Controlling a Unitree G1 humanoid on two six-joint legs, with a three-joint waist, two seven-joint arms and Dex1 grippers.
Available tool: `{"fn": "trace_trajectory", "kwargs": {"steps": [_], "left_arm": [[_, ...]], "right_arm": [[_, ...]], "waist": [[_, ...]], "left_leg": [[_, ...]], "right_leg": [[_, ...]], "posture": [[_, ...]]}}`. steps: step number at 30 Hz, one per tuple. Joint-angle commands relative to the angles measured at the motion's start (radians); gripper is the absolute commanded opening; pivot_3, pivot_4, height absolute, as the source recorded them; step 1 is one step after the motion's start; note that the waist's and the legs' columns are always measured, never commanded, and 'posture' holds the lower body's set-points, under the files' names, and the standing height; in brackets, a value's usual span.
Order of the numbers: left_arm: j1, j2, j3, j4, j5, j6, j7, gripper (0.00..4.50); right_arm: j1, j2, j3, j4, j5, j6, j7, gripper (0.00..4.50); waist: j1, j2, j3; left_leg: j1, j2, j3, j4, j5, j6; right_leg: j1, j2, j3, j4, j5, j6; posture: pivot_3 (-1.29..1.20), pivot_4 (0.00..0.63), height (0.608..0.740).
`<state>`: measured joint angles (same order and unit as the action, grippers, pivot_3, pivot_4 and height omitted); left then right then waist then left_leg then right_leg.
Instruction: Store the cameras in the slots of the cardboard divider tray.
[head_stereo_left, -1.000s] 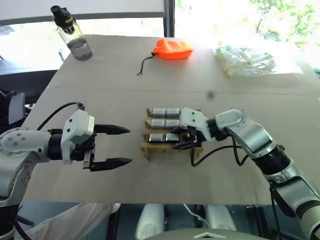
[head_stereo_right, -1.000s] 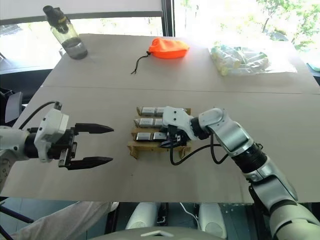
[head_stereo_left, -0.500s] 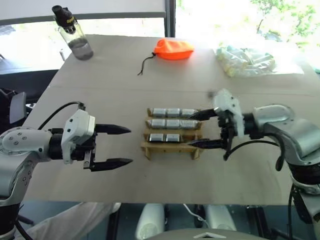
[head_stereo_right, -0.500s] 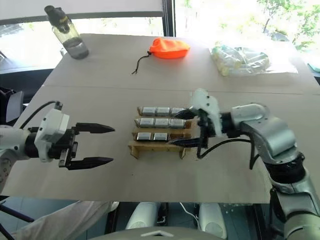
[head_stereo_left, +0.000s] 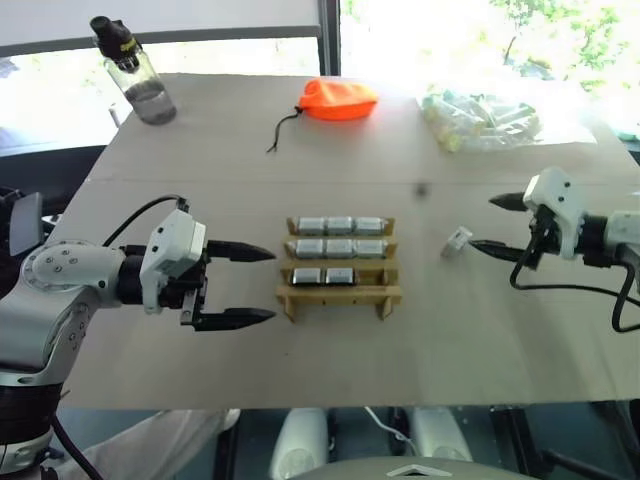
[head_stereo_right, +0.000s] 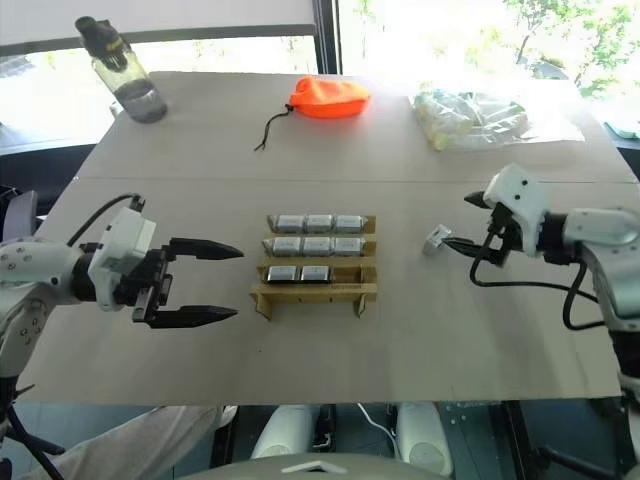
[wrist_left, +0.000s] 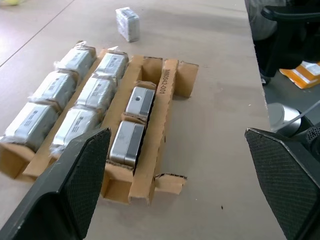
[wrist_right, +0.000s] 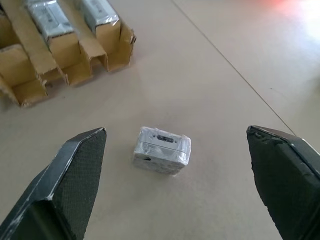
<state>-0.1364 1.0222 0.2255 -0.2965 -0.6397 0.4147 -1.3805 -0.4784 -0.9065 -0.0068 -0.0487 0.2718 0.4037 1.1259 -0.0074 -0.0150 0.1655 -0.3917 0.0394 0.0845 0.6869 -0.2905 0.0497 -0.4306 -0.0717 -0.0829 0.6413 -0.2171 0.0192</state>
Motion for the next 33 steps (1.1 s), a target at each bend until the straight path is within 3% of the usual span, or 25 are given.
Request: {"fn": "trace_trajectory", "kwargs": {"steps": [1,6,14,20,31,33], "left_arm": [[0.027,-0.002,0.035,-0.04,-0.009,-0.01,0.012,4.47],[0.1,-0.008,0.091,-0.099,-0.027,0.007,0.053,4.47],[0.182,-0.017,0.147,-0.168,-0.05,0.025,0.102,4.47],[0.203,-0.019,0.162,-0.186,-0.055,0.032,0.116,4.47],[0.207,-0.012,0.164,-0.194,-0.065,0.037,0.128,4.47],[0.206,-0.01,0.165,-0.194,-0.065,0.038,0.129,4.47]], "right_arm": [[-0.176,-0.061,0.199,0.303,-0.22,-0.417,0.221,4.45],[-0.414,0.004,0.376,0.685,-0.39,-0.822,0.363,4.45],[-0.662,0.127,0.492,1.046,-0.567,-1.191,0.324,4.45],[-0.74,0.174,0.502,1.14,-0.595,-1.288,0.337,4.45],[-0.743,0.221,0.483,1.149,-0.55,-1.315,0.4,4.45],[-0.745,0.226,0.483,1.152,-0.552,-1.316,0.396,3.91]], "waist": [[-0.007,0.0,0.0],[-0.009,0.0,0.001],[-0.006,0.002,0.001],[-0.007,0.002,0.001],[-0.008,0.002,0.001],[-0.008,0.002,0.002]], "left_leg": [[0.0,0.0,0.001,0.0,0.0,0.0],[-0.001,0.001,0.002,-0.002,0.0,0.0],[-0.001,0.001,0.002,0.0,0.0,0.0],[-0.001,0.001,0.002,0.0,0.0,-0.001],[-0.001,0.001,0.002,0.0,0.0,-0.001],[-0.001,0.001,0.002,0.0,0.0,-0.001]], "right_leg": [[0.0,0.0,0.0,0.0,0.0,0.0],[-0.002,0.0,0.002,-0.001,0.0,0.0],[-0.002,-0.001,0.001,0.0,0.0,0.0],[-0.002,-0.001,0.001,0.0,0.0,0.0],[-0.002,-0.001,0.001,0.001,0.0,-0.001],[-0.002,-0.001,0.001,0.001,0.0,-0.001]], "posture": [[0.0,0.15,0.726],[0.0,0.15,0.726],[0.0,0.15,0.726],[0.0,0.15,0.726],[0.0,0.15,0.726],[0.0,0.15,0.726]]}}
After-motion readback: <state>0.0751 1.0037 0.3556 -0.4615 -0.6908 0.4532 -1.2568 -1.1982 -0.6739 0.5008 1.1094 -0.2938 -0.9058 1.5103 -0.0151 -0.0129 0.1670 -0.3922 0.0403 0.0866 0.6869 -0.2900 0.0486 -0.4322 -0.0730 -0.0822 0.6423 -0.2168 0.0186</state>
